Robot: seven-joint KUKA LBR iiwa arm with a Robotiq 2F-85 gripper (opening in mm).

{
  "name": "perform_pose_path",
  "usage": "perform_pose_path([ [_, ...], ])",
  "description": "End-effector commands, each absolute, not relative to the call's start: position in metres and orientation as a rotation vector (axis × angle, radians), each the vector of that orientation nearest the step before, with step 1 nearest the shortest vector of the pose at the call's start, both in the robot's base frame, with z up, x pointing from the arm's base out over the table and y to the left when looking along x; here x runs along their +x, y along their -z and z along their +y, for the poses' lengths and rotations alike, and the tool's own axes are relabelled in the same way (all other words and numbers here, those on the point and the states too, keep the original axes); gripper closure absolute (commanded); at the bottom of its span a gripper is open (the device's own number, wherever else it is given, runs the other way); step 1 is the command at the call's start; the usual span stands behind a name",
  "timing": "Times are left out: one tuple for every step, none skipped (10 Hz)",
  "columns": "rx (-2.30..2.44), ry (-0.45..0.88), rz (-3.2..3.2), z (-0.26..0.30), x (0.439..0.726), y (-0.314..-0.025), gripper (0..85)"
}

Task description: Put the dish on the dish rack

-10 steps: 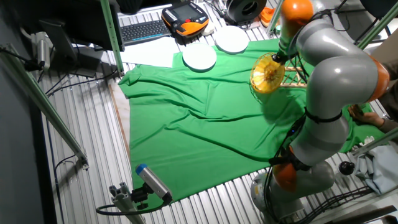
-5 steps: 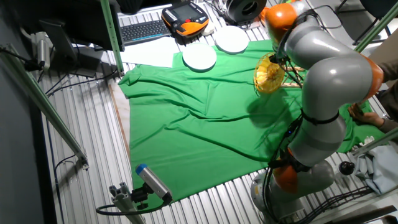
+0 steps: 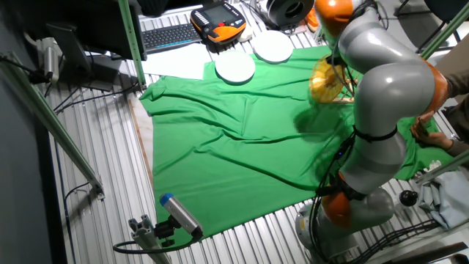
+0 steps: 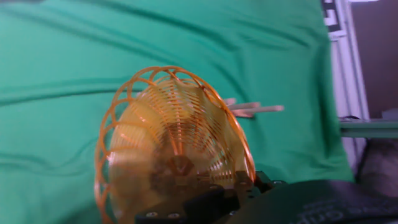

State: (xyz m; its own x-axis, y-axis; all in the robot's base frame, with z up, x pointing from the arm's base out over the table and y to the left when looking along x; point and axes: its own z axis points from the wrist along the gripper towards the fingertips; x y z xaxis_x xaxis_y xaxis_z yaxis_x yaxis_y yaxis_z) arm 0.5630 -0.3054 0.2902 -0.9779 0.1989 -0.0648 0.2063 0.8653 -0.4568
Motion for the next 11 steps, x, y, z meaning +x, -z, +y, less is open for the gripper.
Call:
perform_pose_path([
  [0.345, 0.729, 3.021, -0.311, 0.561, -0.334, 85.0],
  [0.35, 0.724, 3.028, -0.317, 0.558, -0.341, 85.0],
  [0.344, 0.717, 3.044, -0.326, 0.557, -0.347, 85.0],
  [0.34, 0.707, 3.051, -0.333, 0.557, -0.352, 85.0],
  [0.331, 0.728, 3.047, -0.34, 0.558, -0.355, 85.0],
  [0.328, 0.746, 3.035, -0.35, 0.559, -0.358, 85.0],
  [0.335, 0.786, 3.005, -0.356, 0.56, -0.356, 85.0],
  [0.332, 0.823, 2.972, -0.36, 0.562, -0.354, 85.0],
  [0.345, 0.848, 2.955, -0.364, 0.564, -0.352, 85.0],
  [0.354, 0.884, 2.933, -0.366, 0.566, -0.351, 85.0],
  [0.388, 0.914, 2.9, -0.367, 0.566, -0.35, 85.0],
])
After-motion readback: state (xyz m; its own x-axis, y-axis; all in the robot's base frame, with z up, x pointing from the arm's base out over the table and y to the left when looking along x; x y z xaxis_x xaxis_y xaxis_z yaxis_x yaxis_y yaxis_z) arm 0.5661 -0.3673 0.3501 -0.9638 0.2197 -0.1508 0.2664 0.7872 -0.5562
